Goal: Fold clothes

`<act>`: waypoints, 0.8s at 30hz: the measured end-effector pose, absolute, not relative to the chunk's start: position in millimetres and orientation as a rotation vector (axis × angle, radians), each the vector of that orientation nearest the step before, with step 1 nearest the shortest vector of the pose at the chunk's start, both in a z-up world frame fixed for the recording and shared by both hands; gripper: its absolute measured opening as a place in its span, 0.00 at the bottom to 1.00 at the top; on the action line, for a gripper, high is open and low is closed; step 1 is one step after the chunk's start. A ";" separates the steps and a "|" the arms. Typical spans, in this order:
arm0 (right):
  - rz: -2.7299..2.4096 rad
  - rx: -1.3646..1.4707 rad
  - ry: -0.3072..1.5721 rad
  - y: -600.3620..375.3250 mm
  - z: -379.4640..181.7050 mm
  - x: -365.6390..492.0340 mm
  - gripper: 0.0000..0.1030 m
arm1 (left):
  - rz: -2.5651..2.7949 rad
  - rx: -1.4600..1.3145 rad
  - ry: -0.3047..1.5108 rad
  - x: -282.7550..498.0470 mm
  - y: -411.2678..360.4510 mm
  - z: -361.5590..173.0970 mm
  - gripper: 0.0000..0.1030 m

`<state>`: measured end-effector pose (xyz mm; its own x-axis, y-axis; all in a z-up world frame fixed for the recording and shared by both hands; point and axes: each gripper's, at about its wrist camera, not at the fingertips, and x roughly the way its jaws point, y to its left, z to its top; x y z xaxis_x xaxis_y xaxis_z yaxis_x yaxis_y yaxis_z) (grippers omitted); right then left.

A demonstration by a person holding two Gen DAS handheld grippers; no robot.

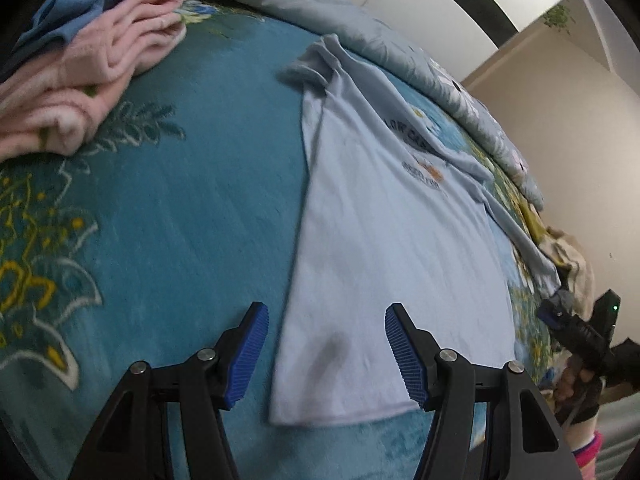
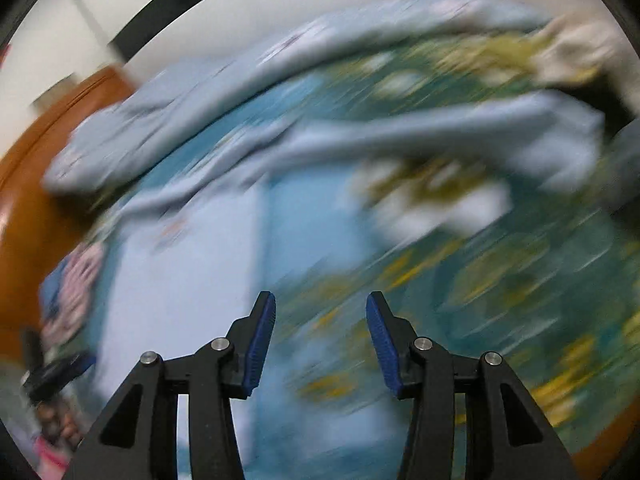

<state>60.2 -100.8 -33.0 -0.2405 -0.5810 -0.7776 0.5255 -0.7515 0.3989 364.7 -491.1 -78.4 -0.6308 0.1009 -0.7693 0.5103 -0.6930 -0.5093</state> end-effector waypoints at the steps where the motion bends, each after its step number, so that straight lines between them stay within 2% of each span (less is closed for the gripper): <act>1: -1.999 1.310 -0.070 -108.1 -37.5 72.0 0.47 | -2.403 1.206 1.079 366.6 -487.7 -78.5 0.63; 7: -1.905 1.435 -0.121 -114.1 -68.1 110.7 0.47 | -2.426 1.233 1.068 376.4 -472.3 -80.2 0.62; 10: -1.895 1.440 -0.225 -102.5 -73.7 119.3 0.47 | -2.433 1.226 1.085 380.1 -469.6 -81.0 0.60; 11: -1.881 1.445 -0.257 -99.5 -73.8 120.3 0.47 | -2.433 1.222 1.089 381.4 -469.5 -81.1 0.55; 12: -1.863 1.455 -0.285 -96.9 -74.2 120.8 0.47 | -2.432 1.220 1.095 382.7 -469.6 -81.5 0.45; 14: -1.833 1.462 -0.316 -97.2 -74.7 125.3 0.32 | -2.424 1.217 1.116 385.7 -471.0 -84.0 0.36; 15: -1.826 1.465 -0.320 -99.0 -75.2 127.4 0.19 | -2.413 1.211 1.127 387.3 -472.2 -85.5 0.26; 16: -1.824 1.468 -0.320 -101.4 -75.9 129.4 0.10 | -2.402 1.205 1.137 388.9 -473.5 -87.0 0.19; 17: -1.824 1.468 -0.324 -105.9 -76.5 130.8 0.08 | -2.392 1.198 1.151 390.5 -474.8 -88.4 0.10; 21: -1.871 1.397 -0.321 -106.4 -58.5 133.3 0.05 | -2.394 1.129 1.236 402.7 -477.7 -84.3 0.05; 24: -1.947 1.275 -0.310 -94.6 -27.6 133.8 0.05 | -2.474 1.116 1.182 408.1 -466.1 -67.8 0.04</act>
